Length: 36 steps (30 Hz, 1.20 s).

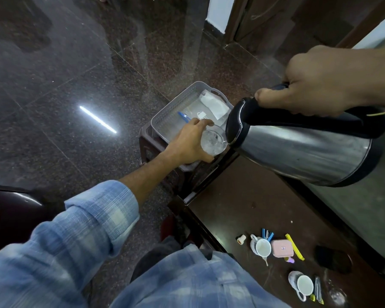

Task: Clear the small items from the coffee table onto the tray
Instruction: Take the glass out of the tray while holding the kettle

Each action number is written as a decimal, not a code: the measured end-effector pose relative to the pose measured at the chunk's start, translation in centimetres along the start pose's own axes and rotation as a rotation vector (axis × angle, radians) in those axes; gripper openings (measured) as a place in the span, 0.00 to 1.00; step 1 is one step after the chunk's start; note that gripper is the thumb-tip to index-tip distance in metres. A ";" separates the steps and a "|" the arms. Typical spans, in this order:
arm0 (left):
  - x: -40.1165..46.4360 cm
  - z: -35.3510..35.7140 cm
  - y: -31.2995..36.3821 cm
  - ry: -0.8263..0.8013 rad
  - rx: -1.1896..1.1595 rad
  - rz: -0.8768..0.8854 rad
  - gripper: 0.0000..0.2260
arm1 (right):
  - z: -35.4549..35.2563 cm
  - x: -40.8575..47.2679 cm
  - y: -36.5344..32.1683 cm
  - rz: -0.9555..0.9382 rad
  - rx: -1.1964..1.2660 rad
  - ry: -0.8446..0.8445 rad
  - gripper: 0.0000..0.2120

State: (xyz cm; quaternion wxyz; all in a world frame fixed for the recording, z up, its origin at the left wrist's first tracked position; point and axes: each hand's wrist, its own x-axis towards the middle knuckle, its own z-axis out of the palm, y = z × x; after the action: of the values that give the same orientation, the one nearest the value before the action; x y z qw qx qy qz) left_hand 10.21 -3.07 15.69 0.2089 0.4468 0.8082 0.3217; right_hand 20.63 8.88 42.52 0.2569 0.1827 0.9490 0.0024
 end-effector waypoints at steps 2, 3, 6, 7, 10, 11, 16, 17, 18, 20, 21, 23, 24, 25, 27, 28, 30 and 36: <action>0.0 0.1 0.0 0.002 -0.001 -0.003 0.43 | 0.2 0.5 0.6 0.018 0.032 0.013 0.38; 0.0 0.2 -0.1 0.003 -0.001 -0.002 0.42 | 0.5 0.6 1.1 0.025 0.011 0.039 0.39; 0.2 0.3 -0.1 0.002 0.002 -0.006 0.43 | 1.6 0.8 1.6 -0.005 0.054 0.102 0.36; 0.3 0.4 -0.1 -0.001 0.004 -0.008 0.43 | 2.0 0.8 1.9 -0.007 0.059 0.125 0.36; 0.5 0.4 -0.1 -0.002 0.007 -0.010 0.43 | 2.9 0.9 2.9 -0.008 0.113 0.185 0.35; 0.5 0.4 -0.1 0.000 0.003 -0.010 0.43 | 3.3 0.9 3.3 -0.016 0.122 0.192 0.35; 0.7 0.3 -0.4 0.008 -0.026 -0.006 0.43 | 6.1 1.0 5.7 0.013 0.213 0.315 0.37; 0.7 0.3 -0.4 0.010 -0.028 -0.002 0.43 | 6.8 1.0 6.0 0.016 0.225 0.347 0.38; 0.8 0.3 -0.5 0.012 -0.027 0.002 0.43 | 7.5 0.9 6.3 0.019 0.245 0.373 0.38; 0.8 0.2 -0.6 0.014 -0.024 0.004 0.43 | 9.1 0.8 6.6 0.054 0.327 0.415 0.37; 0.9 0.2 -0.6 0.014 -0.021 0.002 0.43 | 9.8 0.8 6.8 0.081 0.395 0.438 0.37; 1.0 0.1 -0.9 0.019 -0.019 -0.004 0.43 | 11.3 1.0 6.8 0.127 0.526 0.494 0.36; 1.0 0.0 -1.1 0.027 -0.023 -0.010 0.43 | 12.1 1.2 6.8 0.140 0.575 0.530 0.36; 1.0 -0.1 -1.3 0.038 -0.027 -0.015 0.43 | 12.9 1.4 6.6 0.148 0.624 0.568 0.35; 0.9 -0.2 -1.9 0.062 -0.027 -0.024 0.42 | 14.6 1.9 6.1 0.153 0.765 0.632 0.31; 0.8 -0.3 -2.3 0.073 -0.026 -0.036 0.42 | 15.6 2.3 5.8 0.153 0.848 0.654 0.30; 0.5 -0.5 -3.1 0.096 -0.031 -0.081 0.43 | 17.6 3.4 5.3 0.158 0.963 0.698 0.30; -0.8 -0.8 -6.4 0.168 -0.036 -0.231 0.44 | 22.3 8.7 3.2 0.131 1.222 0.791 0.30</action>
State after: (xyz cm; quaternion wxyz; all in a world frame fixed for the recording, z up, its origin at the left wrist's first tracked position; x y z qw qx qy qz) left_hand 6.37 -6.55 11.75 0.1840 0.3184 0.8630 0.3464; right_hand 25.68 12.90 19.23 -0.2536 0.3353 0.7899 -0.4464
